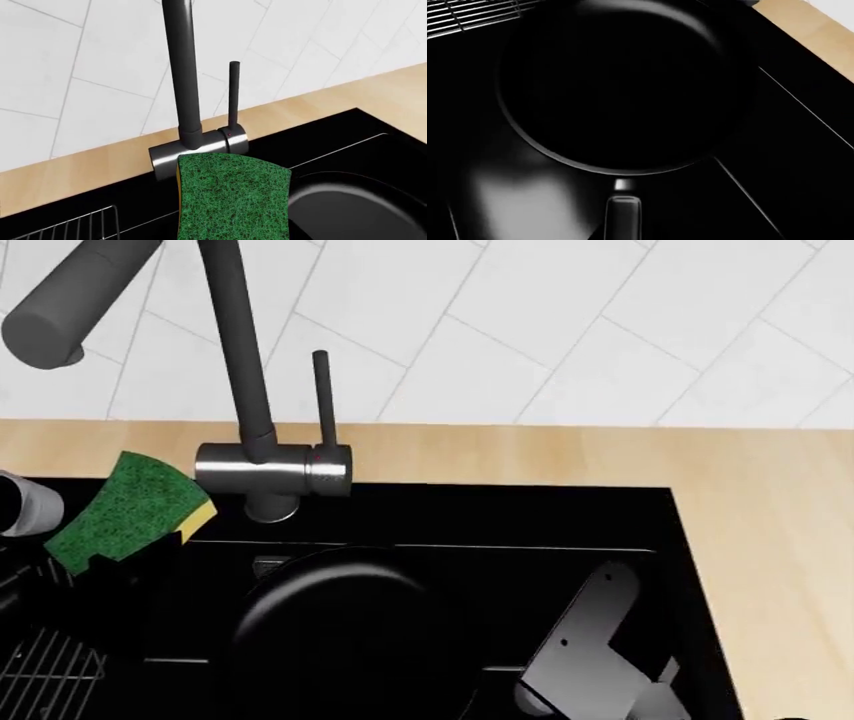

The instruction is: Pick the pan and sponge and place them into the sink. Then turn on the water.

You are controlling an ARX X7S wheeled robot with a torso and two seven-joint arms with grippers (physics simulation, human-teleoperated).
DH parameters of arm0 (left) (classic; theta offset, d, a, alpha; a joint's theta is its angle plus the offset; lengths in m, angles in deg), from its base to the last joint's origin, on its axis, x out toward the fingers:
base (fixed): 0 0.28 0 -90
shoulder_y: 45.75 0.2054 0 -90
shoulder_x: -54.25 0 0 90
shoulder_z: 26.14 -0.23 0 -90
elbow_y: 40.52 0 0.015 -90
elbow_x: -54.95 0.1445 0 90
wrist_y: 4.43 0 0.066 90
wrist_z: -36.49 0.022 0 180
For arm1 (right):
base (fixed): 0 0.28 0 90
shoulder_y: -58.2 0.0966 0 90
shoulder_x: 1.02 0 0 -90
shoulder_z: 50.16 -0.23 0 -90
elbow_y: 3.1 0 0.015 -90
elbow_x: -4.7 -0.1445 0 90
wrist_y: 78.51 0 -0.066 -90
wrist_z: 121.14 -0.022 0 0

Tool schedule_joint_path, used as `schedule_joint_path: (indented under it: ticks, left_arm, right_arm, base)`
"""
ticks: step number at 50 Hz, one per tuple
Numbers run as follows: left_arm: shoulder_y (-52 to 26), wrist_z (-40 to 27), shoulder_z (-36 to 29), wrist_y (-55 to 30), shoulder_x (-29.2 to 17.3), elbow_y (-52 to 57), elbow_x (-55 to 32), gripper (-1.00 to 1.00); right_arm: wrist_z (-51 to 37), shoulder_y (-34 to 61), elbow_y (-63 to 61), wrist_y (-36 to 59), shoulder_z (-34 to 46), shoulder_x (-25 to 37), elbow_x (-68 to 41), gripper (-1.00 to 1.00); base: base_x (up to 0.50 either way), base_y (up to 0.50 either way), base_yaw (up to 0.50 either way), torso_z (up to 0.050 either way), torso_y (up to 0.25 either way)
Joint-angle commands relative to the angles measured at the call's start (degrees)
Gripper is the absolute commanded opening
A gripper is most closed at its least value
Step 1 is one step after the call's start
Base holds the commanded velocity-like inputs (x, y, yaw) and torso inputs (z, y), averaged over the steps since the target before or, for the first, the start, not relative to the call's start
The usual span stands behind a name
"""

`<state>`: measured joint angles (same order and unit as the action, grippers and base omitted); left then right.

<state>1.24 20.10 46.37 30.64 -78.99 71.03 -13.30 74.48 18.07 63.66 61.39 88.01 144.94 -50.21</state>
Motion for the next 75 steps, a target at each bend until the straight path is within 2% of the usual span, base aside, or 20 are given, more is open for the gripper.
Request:
schedule_joint_path:
  ticks: [1, 8, 23, 30, 35, 48, 49, 64, 75]
  left_arm:
    - [0.07, -0.84, 0.12, 0.13, -0.17, 0.01, -0.86, -1.00]
    - [0.94, -0.51, 0.85, 0.57, -1.12, 0.55, -1.43, -1.00]
    - [-1.20, -0.44, -1.37, 0.43, 1.28, -1.23, 0.42, -1.00]
    - [0.29, -0.15, -0.03, 0.75, -0.61, -0.14, -0.87, -1.00]
    - [0.57, -0.02, -0.54, 1.23, 0.07, -0.45, -0.25, -1.00]
    - [1.08, 0.22, -0.36, 1.79, -0.32, -0.56, -0.14, -1.00]
    - [1.73, 0.54, 0.15, 2.01, -1.04, -0.19, -0.52, -1.00]
    - [1.60, 0.39, -0.81, 2.49, 0.03, -0.85, 0.51, -1.00]
    - [3.50, 0.83, 0.27, 3.29, -1.51, -0.03, -0.23, -1.00]
  right_arm:
    - [1.39, 4.23, 2.81, 2.51, 1.80, -5.23, 3.47, -1.00]
    - [3.82, 4.91, 2.98, 3.12, 5.11, -7.21, 5.67, -1.00]
    - [7.45, 6.05, 9.87, 2.48, 10.66, -13.60, 10.72, -1.00]
    - [9.06, 6.31, 11.93, 1.77, 13.61, -16.21, 13.22, -1.00]
    - [9.30, 5.89, 14.37, 0.34, 13.94, -18.44, 13.90, -1.00]
    - [12.03, 4.51, 23.42, -3.10, 18.35, -24.68, 17.94, -1.00]
    - [14.55, 3.05, 31.60, -6.73, 21.51, -28.95, 21.03, -1.00]
    - [15.99, 2.20, 38.20, -9.98, 22.45, -32.82, 22.44, -1.00]
    - [17.31, 1.28, 42.80, -11.39, 23.71, -35.33, 23.30, -1.00]
  base:
    - [0.00, 0.00, 0.00, 0.000, 0.000]
    - [0.00, 0.00, 0.00, 0.001, 0.001]
    - [0.00, 0.00, 0.00, 0.000, 0.001]
    - [0.00, 0.00, 0.00, 0.001, 0.001]
    - [0.00, 0.00, 0.00, 0.000, 0.002]
    - [0.00, 0.00, 0.00, 0.001, 0.001]
    - [0.00, 0.00, 0.00, 0.000, 0.000]
    - [0.00, 0.00, 0.00, 0.000, 0.001]
    - [0.00, 0.00, 0.00, 0.001, 0.000]
